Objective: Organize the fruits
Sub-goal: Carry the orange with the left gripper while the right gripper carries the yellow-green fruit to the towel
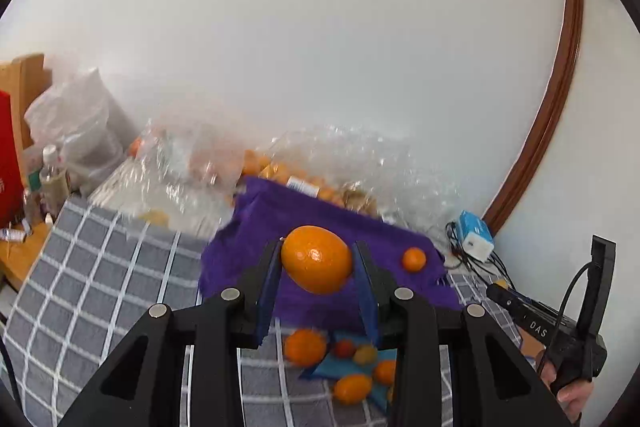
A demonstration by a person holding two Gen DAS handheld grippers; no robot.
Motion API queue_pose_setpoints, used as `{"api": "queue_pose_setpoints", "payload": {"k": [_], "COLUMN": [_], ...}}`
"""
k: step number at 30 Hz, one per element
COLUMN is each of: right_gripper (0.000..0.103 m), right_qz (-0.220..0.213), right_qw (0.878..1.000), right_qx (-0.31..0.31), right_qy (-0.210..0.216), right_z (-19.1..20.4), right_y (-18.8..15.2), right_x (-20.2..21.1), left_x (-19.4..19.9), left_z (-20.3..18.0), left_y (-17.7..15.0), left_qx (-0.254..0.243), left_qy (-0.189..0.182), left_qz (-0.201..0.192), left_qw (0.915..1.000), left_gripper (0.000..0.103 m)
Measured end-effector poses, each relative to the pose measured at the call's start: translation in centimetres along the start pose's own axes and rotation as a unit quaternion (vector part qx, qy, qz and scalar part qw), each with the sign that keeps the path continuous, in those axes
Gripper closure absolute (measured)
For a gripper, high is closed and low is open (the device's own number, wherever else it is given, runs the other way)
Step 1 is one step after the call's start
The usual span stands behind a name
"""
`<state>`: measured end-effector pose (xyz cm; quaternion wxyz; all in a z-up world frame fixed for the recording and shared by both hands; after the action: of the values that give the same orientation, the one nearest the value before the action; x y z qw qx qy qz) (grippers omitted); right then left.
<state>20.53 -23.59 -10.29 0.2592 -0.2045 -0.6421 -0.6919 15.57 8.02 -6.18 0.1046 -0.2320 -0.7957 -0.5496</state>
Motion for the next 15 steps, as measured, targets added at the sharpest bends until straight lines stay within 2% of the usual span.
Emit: {"api": "queue_pose_setpoints", "payload": {"k": [5, 15], "right_gripper": [0.077, 0.077], "right_qz": [-0.007, 0.006], "right_qw": [1.0, 1.0], "right_qx": [0.005, 0.005], "right_qy": [0.004, -0.008], "right_z": [0.9, 1.2], "right_y": [1.9, 3.7], "right_x": [-1.3, -6.3], "left_x": [-2.4, -8.6], "left_z": [-0.9, -0.2], "left_y": [1.7, 2.7], "left_qx": [-0.014, -0.015], "left_qy": [0.009, 0.034], "left_qz": [0.006, 0.031], "left_qw": [0.9998, 0.9988], "left_gripper": [0.069, 0.069]}}
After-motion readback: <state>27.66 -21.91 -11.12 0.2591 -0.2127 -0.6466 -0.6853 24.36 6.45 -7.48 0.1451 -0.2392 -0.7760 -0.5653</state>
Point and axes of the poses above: each gripper's, at about its wrist camera, not at the fingertips, and x roughly against the way its jaws point, z to its left, y to its top, the point moved 1 cm from there along -x, roughly the way its jaws point, and after that the axes turned 4 degrees about -y, right-handed, at the moved point
